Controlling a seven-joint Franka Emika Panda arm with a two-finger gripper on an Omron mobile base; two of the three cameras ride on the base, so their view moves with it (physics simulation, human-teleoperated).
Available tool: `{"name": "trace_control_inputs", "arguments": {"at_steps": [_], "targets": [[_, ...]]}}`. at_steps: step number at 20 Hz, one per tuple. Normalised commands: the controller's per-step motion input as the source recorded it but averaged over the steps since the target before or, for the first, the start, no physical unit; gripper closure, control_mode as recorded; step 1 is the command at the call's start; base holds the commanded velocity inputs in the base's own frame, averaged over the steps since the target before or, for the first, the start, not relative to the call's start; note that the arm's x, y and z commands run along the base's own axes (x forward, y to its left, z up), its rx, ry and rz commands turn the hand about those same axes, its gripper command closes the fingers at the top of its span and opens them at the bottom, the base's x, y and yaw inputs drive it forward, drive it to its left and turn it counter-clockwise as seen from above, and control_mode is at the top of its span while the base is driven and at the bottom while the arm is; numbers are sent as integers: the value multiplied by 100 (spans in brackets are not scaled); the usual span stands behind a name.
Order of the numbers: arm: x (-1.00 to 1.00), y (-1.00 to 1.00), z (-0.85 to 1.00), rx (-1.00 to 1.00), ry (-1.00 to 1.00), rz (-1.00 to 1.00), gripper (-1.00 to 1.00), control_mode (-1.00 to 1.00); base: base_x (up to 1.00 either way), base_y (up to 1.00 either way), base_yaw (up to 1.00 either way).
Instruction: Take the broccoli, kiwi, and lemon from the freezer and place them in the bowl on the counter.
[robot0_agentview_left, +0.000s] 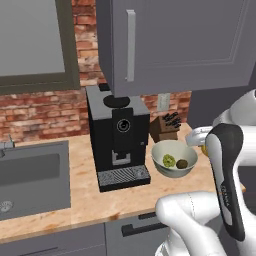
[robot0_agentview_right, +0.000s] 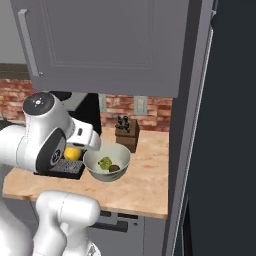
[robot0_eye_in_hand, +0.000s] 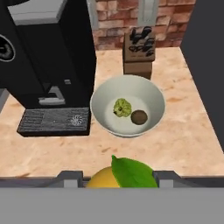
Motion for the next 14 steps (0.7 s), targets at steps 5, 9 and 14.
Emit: {"name": "trace_control_inputs", "arguments": {"at_steps": [5,9,14], "targets": [[67,-2,-58,0,0,0,100,-100,0,0,0],[77,-16,-40,0,3,0,100,-100,0,0,0],[57,-34,-19,1,3,1,100,-100,0,0,0]]}}
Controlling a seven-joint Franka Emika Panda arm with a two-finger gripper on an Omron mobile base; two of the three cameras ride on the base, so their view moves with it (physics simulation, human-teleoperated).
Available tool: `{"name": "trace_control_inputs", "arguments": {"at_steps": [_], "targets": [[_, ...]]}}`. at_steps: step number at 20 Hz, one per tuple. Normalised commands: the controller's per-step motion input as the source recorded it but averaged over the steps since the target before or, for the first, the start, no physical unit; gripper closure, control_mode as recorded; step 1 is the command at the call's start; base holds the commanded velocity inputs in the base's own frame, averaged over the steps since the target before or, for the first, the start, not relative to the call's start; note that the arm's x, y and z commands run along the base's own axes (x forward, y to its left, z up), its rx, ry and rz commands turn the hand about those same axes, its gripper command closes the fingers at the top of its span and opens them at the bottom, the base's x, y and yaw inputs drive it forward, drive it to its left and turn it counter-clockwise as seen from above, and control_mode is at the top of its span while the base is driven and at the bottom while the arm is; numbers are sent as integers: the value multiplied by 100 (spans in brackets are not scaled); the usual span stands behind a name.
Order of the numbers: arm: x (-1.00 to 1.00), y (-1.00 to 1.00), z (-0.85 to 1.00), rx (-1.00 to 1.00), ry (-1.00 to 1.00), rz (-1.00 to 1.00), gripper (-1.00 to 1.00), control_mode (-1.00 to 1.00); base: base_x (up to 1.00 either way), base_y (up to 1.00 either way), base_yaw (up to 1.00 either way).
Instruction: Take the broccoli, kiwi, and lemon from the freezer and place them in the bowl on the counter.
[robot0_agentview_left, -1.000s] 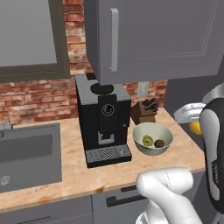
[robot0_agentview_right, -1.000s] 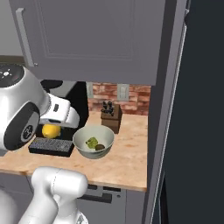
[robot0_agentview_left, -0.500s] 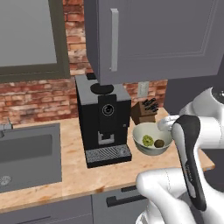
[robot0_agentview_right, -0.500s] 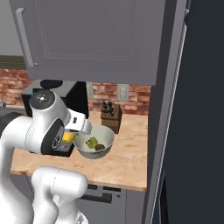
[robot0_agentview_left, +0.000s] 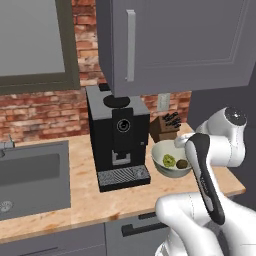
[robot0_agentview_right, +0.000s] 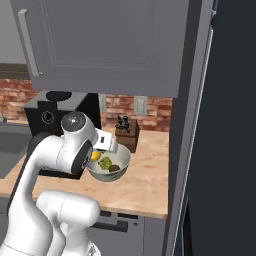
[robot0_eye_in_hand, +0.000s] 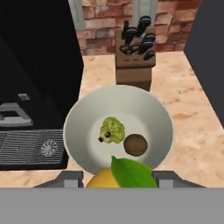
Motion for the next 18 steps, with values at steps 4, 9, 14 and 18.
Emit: {"name": "trace_control_inputs", "arguments": {"at_steps": [4,9,14,18], "targets": [[62,-24,-22,0,3,0,100,-100,0,0,0],[43,-5,-34,0,2,0,100,-100,0,0,0],[36,-2,-40,0,0,0,100,-100,0,0,0],[28,-12,-45,0,0,0,100,-100,0,0,0]]}}
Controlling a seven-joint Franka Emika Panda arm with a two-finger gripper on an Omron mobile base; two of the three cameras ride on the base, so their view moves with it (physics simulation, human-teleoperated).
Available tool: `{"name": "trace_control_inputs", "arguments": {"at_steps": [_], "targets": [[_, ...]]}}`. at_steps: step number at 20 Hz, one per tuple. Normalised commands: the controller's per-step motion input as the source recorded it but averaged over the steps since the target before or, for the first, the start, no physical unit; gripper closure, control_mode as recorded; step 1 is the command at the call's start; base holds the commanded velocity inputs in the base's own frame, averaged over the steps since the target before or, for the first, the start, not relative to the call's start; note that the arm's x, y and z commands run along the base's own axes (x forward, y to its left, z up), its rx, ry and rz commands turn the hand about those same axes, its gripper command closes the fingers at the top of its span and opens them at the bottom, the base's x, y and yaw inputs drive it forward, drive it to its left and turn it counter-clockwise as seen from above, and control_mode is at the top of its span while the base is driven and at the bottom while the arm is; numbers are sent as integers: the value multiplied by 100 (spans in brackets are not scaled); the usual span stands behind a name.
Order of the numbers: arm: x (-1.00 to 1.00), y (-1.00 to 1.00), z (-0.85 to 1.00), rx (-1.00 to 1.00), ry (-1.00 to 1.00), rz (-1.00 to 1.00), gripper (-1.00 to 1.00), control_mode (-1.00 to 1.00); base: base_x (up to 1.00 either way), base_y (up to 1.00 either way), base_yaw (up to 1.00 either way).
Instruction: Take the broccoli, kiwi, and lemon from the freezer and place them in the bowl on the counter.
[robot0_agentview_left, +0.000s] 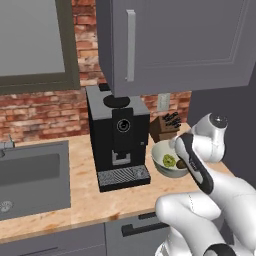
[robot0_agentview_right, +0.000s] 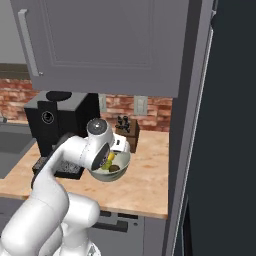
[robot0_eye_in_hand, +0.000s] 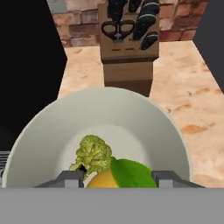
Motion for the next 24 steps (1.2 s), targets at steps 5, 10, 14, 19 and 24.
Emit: {"name": "trace_control_inputs", "arguments": {"at_steps": [5,10,14,19,24], "targets": [[24,-16,-37,0,0,0,100,-100,0,0,0],[26,-1,-22,0,2,0,100,-100,0,0,0],[35,0,-1,0,7,0,100,-100,0,0,0],[35,0,0,0,7,0,100,-100,0,0,0],[11,0,-2,0,2,0,-100,-100,0,0,0]]}}
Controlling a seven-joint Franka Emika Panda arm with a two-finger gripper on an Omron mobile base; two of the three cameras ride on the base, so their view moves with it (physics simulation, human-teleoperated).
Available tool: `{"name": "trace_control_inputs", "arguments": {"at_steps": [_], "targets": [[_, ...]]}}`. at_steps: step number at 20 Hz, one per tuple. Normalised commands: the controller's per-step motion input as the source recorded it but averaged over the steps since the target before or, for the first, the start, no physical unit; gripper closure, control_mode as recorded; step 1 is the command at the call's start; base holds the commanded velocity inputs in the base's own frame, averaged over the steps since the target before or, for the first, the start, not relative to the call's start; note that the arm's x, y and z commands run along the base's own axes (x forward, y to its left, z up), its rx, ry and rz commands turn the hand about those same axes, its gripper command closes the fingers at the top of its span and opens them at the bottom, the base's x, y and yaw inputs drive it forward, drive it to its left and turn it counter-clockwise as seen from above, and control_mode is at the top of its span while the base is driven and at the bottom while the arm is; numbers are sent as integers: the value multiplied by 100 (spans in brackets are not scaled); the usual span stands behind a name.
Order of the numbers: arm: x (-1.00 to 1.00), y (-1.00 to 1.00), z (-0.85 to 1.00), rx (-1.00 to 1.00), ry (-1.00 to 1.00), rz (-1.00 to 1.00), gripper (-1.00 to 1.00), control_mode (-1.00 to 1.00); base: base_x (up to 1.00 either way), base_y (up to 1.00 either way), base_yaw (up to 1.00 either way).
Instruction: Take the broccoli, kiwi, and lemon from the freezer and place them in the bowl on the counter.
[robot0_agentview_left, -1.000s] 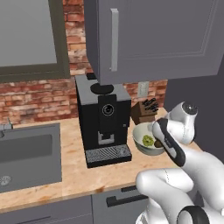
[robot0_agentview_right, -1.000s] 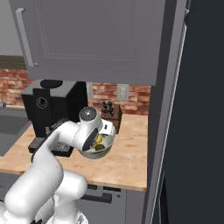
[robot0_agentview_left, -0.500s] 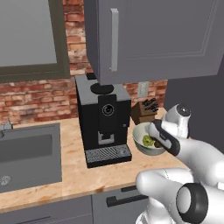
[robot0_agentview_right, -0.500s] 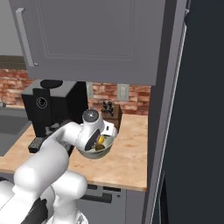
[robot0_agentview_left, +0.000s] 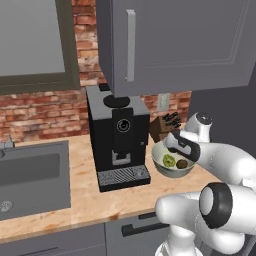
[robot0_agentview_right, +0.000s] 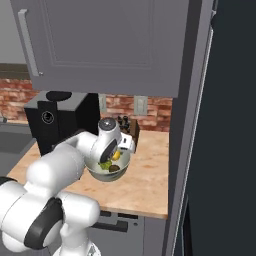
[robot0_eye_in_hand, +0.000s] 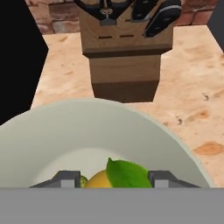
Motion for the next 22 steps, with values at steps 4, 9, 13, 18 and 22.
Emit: {"name": "trace_control_inputs", "arguments": {"at_steps": [4,9,13,18,22], "targets": [[0,0,0,0,0,0,-100,-100,0,0,0],[0,0,0,0,0,0,-100,-100,0,0,0],[0,3,1,-1,-3,-3,-100,-100,0,0,0],[-60,1,57,-2,-4,-8,-100,-100,0,0,0],[-100,13,28,-4,-3,-7,-100,-100,0,0,0]]}}
